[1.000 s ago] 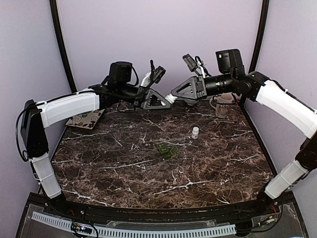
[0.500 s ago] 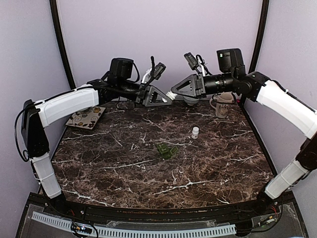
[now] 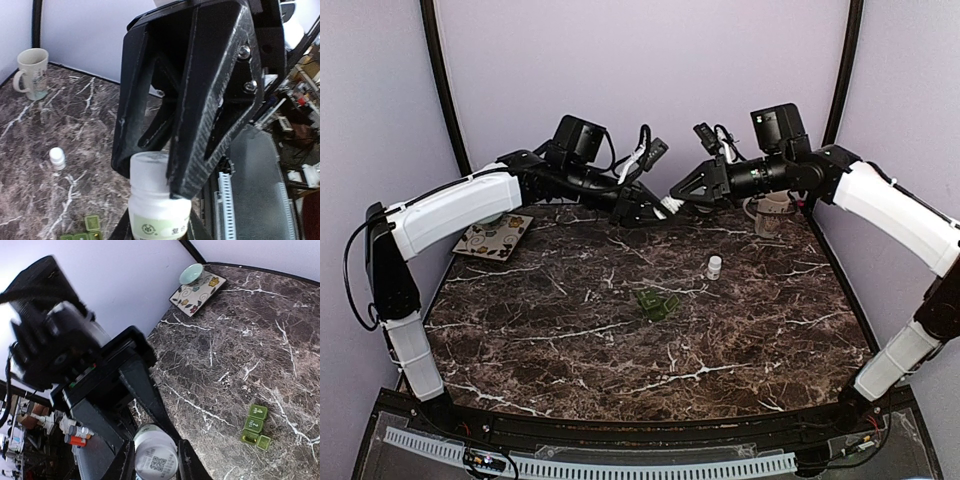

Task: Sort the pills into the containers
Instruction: Screw the lid of the pill bottle onto the pill bottle.

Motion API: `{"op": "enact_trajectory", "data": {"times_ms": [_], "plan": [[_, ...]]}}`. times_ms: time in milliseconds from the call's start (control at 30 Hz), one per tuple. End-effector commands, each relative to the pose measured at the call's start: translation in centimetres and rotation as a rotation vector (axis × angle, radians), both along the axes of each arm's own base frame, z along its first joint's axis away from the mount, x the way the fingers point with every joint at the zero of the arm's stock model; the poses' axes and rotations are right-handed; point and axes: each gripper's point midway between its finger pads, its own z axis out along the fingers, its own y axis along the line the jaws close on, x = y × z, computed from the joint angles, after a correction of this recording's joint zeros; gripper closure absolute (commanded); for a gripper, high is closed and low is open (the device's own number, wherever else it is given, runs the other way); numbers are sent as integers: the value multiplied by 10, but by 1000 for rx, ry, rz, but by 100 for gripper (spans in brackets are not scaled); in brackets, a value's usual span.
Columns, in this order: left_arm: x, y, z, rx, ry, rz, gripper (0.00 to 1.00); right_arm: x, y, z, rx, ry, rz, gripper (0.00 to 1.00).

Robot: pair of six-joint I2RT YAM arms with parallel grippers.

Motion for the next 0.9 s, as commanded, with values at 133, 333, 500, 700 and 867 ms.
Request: {"op": "enact_trajectory", "data": {"times_ms": [133,333,500,700,867], "plan": [[5,-20,49,-26,-495,256,100,-2,23,-24,-34,115,5,95],[12,-26,56,-13,-654,392,100,10,25,-37,-71,165,-57,98],[13,-37,61,2,-788,503,100,19,26,-51,-91,206,-100,98],[13,-46,64,0,-899,622,100,29,25,-54,-100,219,-147,98],[14,-46,66,-18,-879,636,100,30,21,-52,-90,218,-163,89]]}}
